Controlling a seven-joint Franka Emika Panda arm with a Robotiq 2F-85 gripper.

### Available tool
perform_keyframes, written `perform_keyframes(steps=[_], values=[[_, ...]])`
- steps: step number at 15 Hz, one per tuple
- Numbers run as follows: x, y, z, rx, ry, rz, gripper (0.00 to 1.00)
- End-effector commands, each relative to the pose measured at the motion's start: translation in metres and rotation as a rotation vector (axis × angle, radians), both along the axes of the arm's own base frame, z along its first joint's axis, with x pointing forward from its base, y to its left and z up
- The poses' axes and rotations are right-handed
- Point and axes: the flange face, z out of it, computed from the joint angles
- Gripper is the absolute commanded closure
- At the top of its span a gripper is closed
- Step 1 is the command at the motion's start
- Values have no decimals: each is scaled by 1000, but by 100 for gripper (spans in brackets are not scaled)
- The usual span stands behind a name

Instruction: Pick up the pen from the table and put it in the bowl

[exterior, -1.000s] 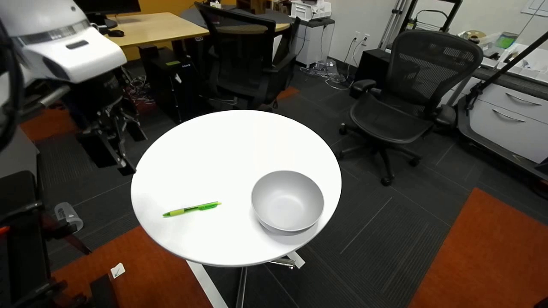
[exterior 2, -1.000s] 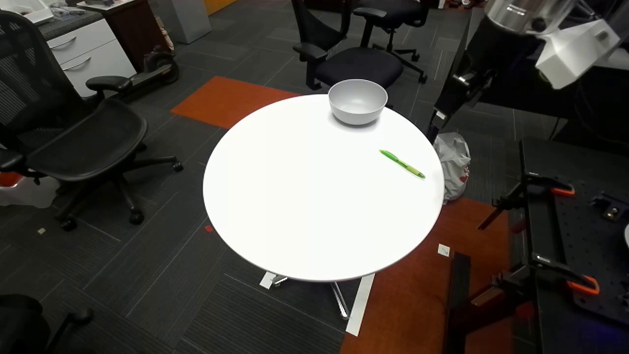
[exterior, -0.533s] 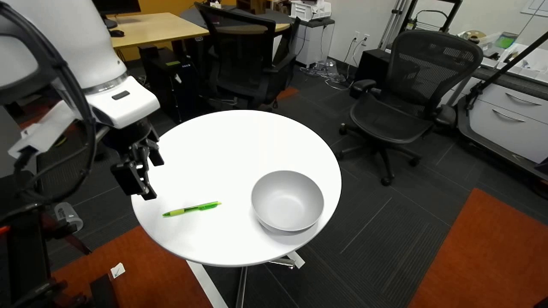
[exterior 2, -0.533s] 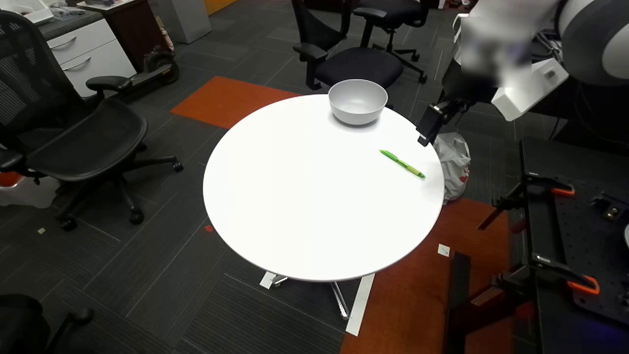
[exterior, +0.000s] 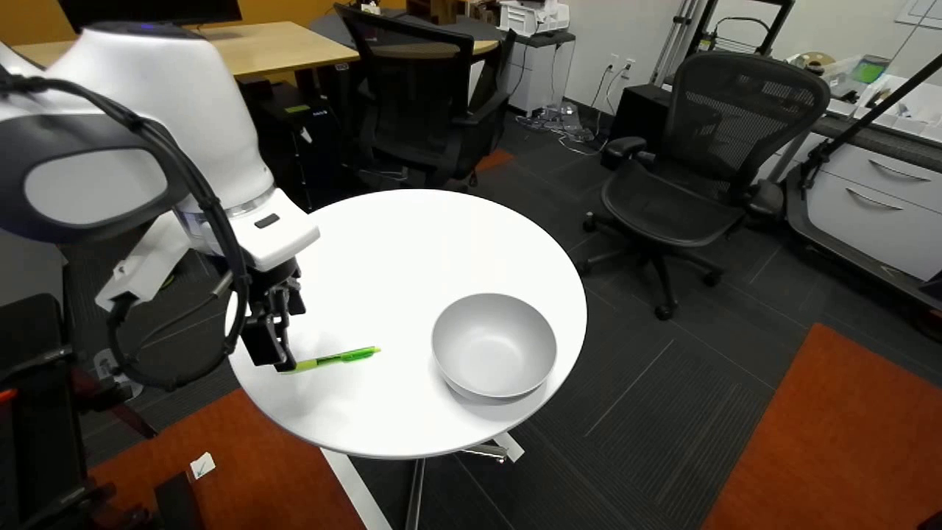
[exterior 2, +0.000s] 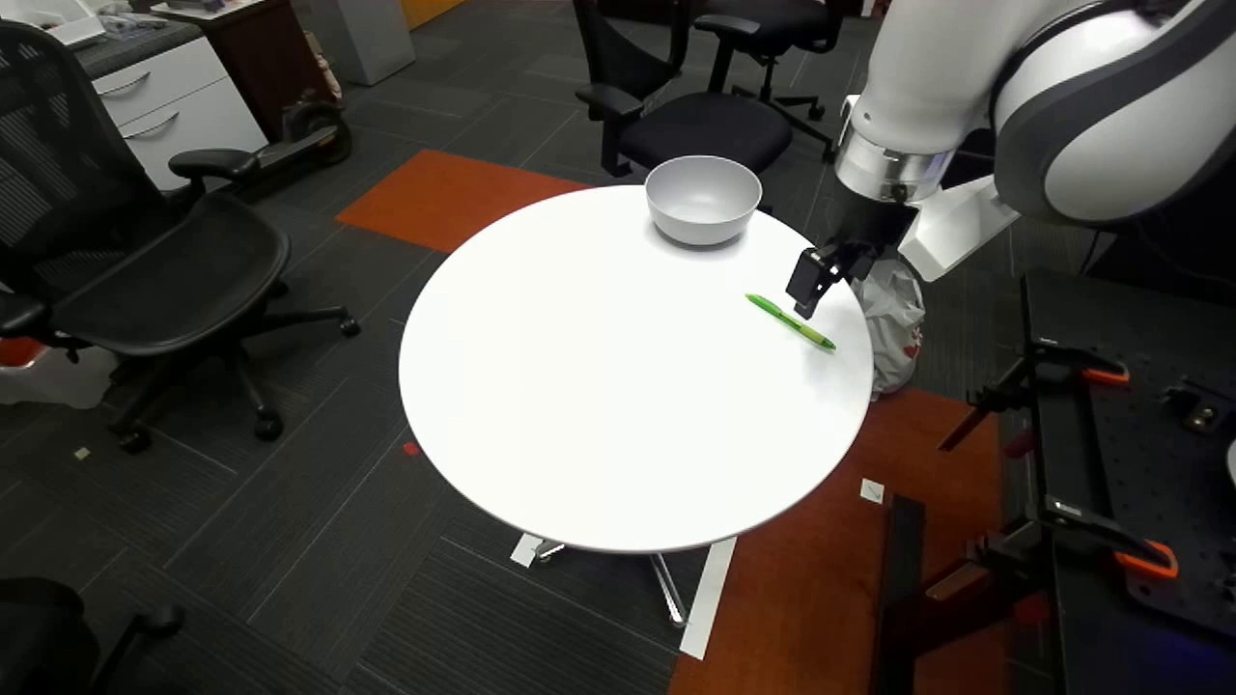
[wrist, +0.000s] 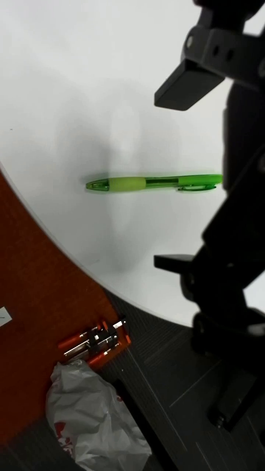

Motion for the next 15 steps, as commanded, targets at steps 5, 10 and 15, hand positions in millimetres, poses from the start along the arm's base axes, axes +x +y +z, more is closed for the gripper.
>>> perform_keyframes(steps=[5,10,15], values=[[24,3,-42,21,11,-54,0],[28,-2,-57,31,23,-86,0],[31,-7,-63,34,12,-105,51]])
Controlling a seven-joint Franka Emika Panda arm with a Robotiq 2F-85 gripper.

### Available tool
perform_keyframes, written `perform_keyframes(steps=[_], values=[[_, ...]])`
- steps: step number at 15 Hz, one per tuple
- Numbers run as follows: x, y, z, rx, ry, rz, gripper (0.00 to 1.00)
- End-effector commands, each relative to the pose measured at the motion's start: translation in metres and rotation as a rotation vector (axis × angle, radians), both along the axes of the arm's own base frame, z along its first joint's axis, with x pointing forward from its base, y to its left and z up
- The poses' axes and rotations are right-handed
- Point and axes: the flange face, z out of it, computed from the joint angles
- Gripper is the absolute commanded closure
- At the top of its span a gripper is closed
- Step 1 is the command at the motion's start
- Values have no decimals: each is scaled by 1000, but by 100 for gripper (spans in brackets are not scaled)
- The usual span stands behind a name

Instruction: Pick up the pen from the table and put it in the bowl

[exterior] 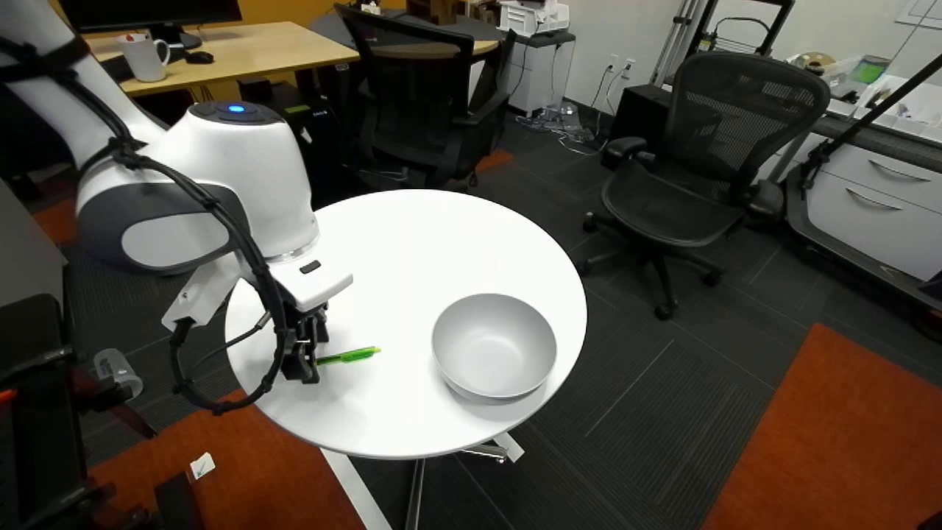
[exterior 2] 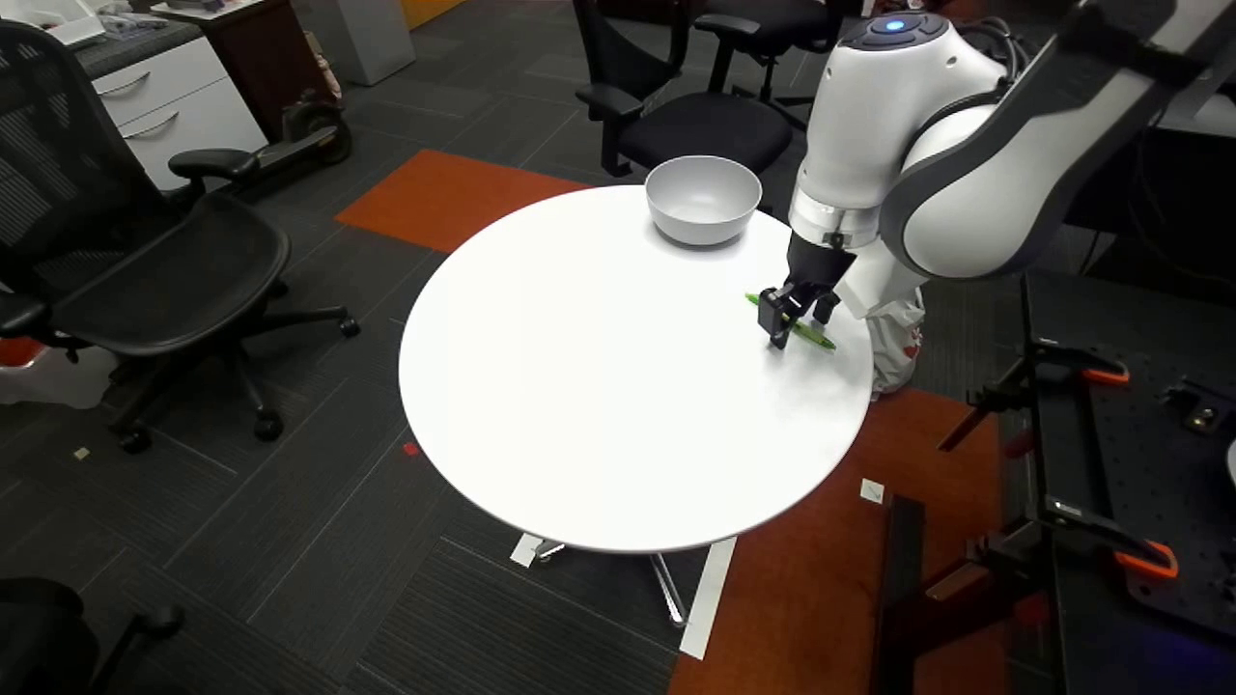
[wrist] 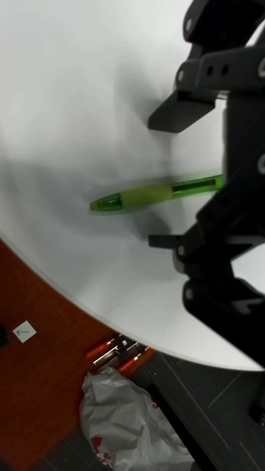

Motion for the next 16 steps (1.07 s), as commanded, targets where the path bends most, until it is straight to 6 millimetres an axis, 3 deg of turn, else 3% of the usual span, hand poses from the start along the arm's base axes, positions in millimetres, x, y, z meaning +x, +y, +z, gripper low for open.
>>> perform_keyframes(steps=[1,7,12,16], values=[[6,-3,-1,-4,-36,1,57],[11,5,7,-6,-66,1,99],[18,16,47,-59,-136,73,97],[29,4,90,-113,-209,102,97]])
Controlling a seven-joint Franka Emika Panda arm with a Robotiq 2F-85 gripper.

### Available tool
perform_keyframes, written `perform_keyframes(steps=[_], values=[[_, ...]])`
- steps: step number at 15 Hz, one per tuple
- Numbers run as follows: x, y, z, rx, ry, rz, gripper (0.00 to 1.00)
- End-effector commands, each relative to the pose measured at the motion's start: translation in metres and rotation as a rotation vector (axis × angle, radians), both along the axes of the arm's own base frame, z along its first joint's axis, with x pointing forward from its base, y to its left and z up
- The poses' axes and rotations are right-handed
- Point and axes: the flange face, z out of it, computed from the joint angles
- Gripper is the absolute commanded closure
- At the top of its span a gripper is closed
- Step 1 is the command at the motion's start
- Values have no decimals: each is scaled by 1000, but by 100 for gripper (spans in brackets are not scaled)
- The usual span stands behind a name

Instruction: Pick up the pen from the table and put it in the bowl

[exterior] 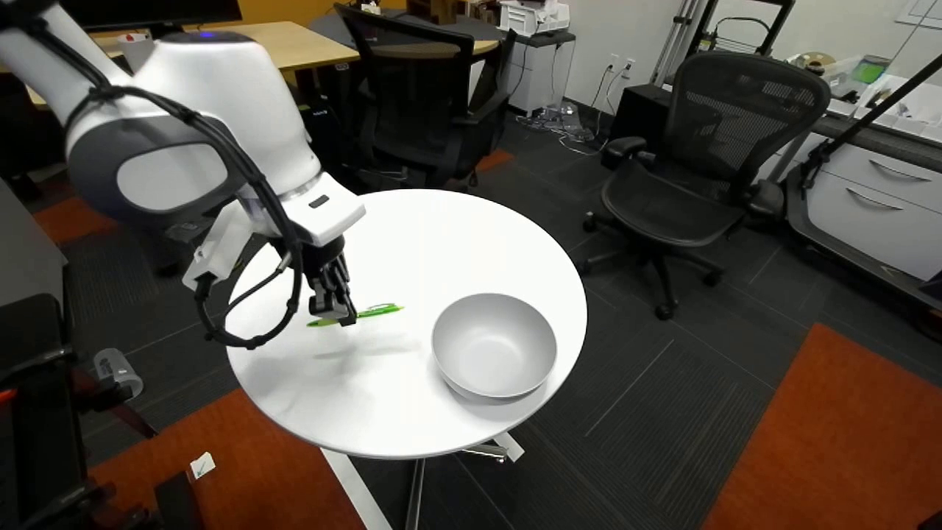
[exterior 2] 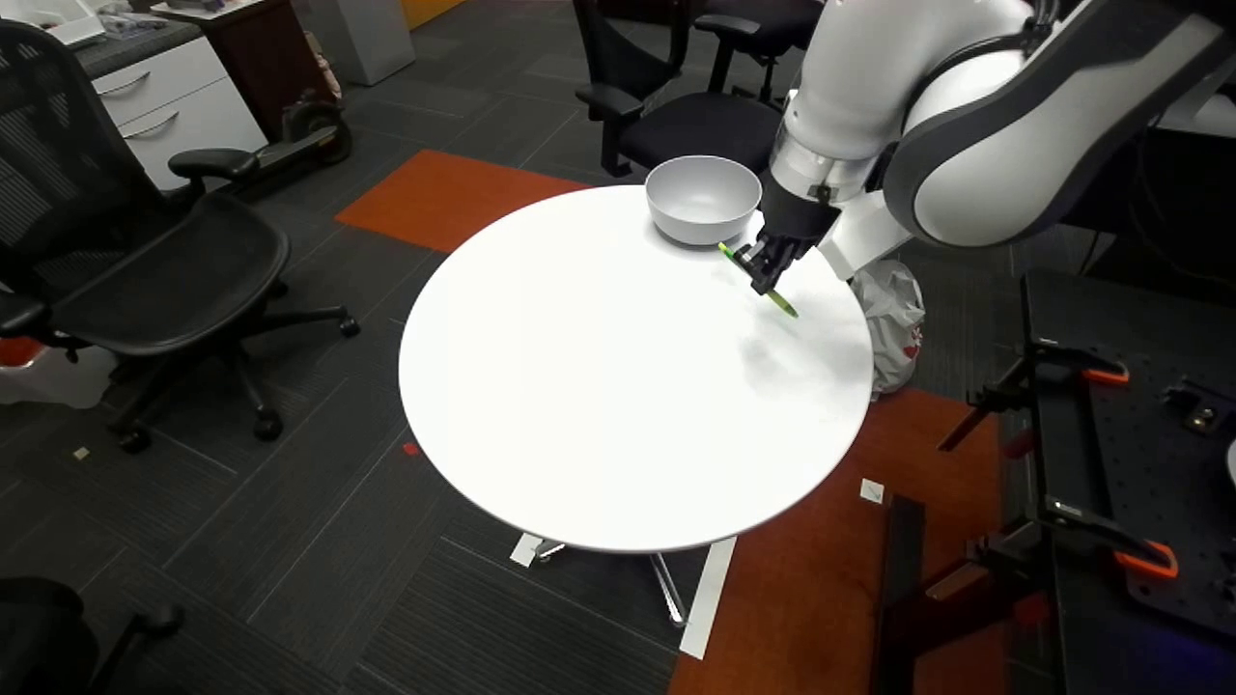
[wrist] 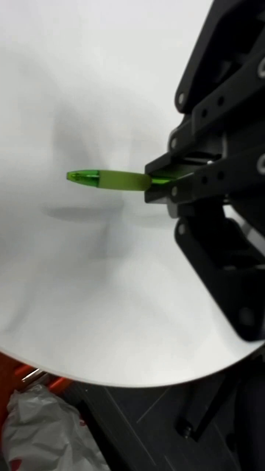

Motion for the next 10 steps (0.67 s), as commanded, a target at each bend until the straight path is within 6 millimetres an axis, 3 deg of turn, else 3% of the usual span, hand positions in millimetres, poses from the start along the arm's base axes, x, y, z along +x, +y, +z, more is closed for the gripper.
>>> perform_keyframes(steps=[1,10], values=[[2,-11,44,-34,-83,6,97],[29,-72,109,-86,-197,-46,97]])
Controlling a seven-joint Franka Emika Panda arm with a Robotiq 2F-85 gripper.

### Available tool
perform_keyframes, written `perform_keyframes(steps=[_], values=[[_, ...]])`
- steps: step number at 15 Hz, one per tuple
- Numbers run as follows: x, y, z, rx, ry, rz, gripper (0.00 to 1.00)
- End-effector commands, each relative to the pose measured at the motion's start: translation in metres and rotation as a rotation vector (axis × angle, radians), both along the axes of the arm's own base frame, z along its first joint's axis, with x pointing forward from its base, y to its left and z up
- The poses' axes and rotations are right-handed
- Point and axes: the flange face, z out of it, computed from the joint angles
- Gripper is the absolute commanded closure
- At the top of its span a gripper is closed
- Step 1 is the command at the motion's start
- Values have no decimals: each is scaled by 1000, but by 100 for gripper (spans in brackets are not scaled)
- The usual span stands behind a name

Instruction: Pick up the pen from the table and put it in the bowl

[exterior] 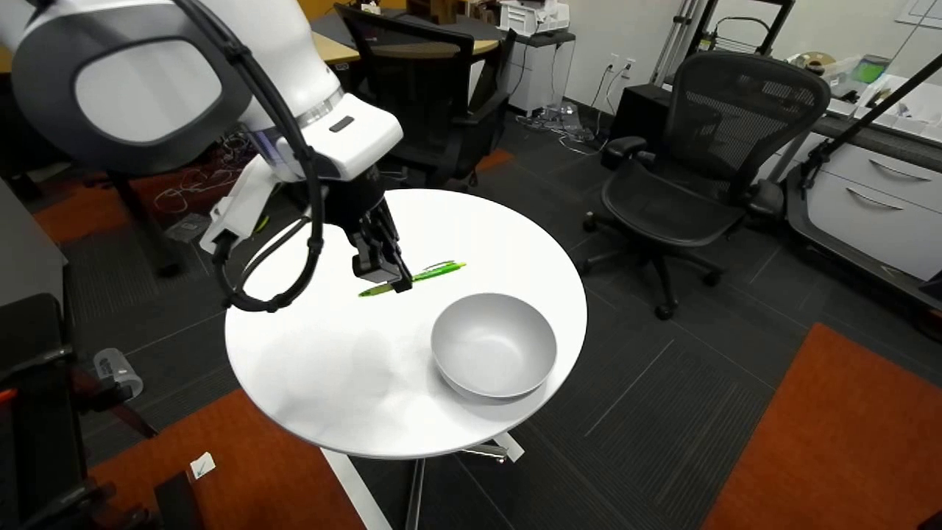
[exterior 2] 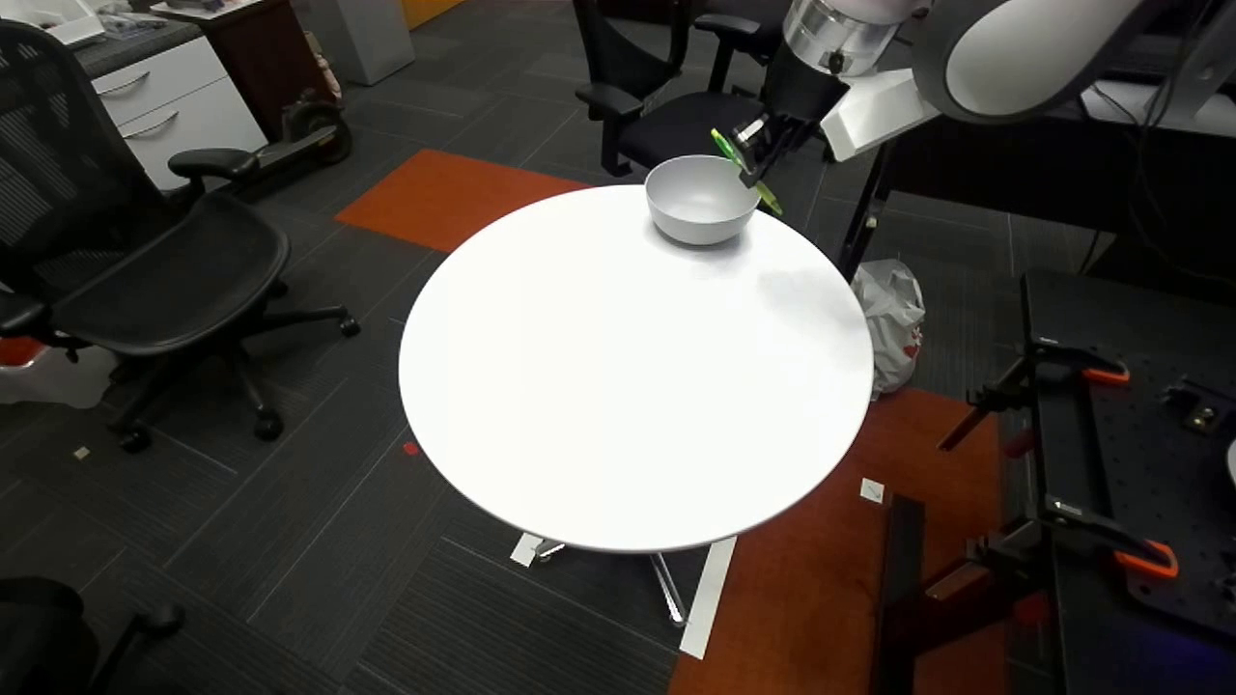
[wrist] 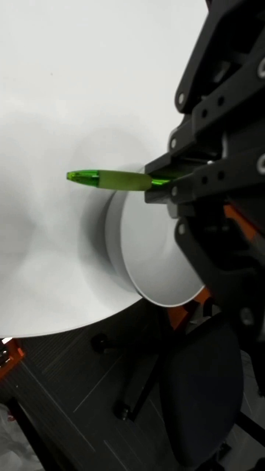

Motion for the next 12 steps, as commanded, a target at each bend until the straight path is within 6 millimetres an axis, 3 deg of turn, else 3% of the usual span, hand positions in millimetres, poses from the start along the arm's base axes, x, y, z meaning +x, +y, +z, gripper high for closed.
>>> perform_keyframes(steps=[1,7,12], values=[[12,-22,24,-4,-33,-22,97],[38,-59,43,31,-32,-35,97],[61,-87,29,103,31,-43,97]])
